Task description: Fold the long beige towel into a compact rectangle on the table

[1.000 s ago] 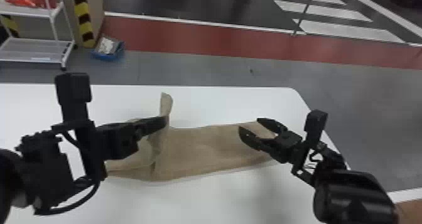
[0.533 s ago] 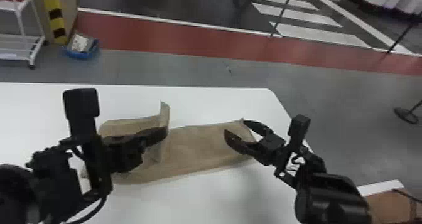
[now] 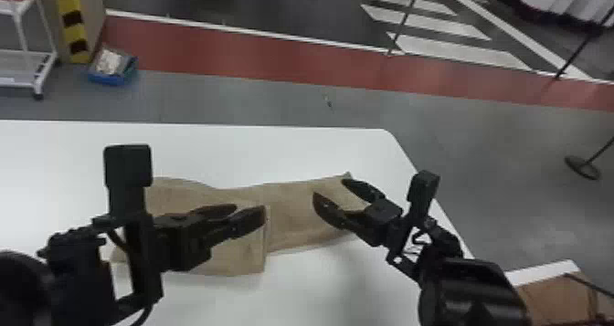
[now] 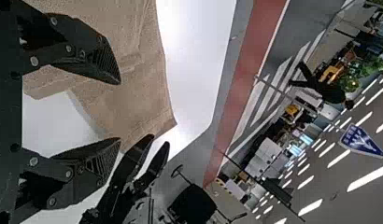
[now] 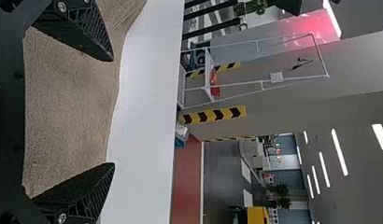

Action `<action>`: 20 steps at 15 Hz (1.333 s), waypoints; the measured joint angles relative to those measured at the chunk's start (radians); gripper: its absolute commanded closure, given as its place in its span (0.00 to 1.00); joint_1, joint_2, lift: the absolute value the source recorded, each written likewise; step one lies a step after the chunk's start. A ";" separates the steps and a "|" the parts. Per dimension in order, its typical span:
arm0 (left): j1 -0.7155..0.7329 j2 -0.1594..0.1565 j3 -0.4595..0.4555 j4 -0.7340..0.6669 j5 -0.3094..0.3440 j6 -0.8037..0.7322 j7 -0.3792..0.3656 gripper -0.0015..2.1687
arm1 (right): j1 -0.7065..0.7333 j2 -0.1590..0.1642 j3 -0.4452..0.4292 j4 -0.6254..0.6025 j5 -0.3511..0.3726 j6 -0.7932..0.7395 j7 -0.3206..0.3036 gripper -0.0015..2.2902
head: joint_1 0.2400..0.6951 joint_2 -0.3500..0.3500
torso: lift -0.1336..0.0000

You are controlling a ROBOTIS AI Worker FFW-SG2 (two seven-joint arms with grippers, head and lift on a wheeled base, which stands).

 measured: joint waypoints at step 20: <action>0.111 0.037 0.168 -0.067 -0.132 -0.038 -0.064 0.02 | 0.194 0.035 0.130 -0.314 -0.072 0.422 -0.126 0.27 | 1.00 0.26 | 0.07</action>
